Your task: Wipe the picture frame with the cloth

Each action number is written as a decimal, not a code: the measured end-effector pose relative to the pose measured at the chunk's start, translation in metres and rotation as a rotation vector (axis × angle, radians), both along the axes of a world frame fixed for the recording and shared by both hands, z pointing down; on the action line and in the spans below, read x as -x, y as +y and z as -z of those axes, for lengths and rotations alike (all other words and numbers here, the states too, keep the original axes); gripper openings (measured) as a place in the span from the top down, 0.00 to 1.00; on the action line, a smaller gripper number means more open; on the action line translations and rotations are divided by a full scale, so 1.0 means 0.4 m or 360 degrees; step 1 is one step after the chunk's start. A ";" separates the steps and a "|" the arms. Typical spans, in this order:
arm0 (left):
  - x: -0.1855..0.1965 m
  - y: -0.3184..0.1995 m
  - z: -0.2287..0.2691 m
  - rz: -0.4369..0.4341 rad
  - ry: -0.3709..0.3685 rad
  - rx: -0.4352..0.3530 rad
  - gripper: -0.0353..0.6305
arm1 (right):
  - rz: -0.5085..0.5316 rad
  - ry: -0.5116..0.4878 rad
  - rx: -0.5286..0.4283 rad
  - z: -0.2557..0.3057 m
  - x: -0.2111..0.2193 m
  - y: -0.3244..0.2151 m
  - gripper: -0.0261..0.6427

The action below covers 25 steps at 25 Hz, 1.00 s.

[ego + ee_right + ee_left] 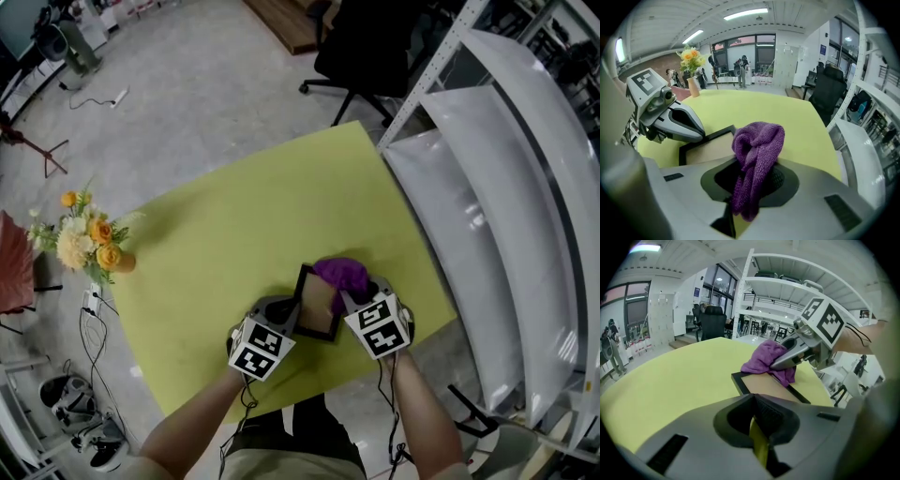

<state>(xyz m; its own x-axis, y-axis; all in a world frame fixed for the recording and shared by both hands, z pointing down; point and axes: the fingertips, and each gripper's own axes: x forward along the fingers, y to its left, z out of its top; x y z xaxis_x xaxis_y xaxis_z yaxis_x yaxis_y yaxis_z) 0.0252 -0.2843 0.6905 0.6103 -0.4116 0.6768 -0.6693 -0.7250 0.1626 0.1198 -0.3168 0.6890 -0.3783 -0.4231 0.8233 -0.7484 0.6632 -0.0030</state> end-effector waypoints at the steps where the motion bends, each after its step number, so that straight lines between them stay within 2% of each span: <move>1: -0.001 0.000 0.002 0.0010 0.0009 0.0006 0.94 | -0.0019 0.0005 -0.0018 0.012 -0.011 0.000 0.83; 4: 0.000 0.000 0.004 0.0036 0.0033 0.0017 0.94 | -0.0048 -0.0114 -0.0066 0.060 0.003 0.001 0.83; 7: -0.003 0.000 0.005 0.0021 0.0007 -0.0007 0.94 | -0.0009 -0.0294 -0.0074 0.095 0.071 0.005 0.83; 10: -0.004 0.001 0.006 0.0019 -0.0001 -0.0016 0.94 | 0.0063 -0.0382 -0.0048 0.086 0.154 0.015 0.83; 15: -0.003 0.000 0.007 0.0027 0.0015 -0.0015 0.94 | 0.0151 -0.0323 0.0029 0.014 0.229 0.046 0.83; 22: 0.003 -0.002 0.005 0.0079 0.0049 -0.0020 0.94 | 0.0150 -0.0238 0.0113 -0.020 0.173 0.080 0.83; 25: 0.003 -0.002 0.003 0.0103 0.0065 -0.0035 0.94 | 0.0088 -0.0201 0.0123 -0.019 0.114 0.095 0.83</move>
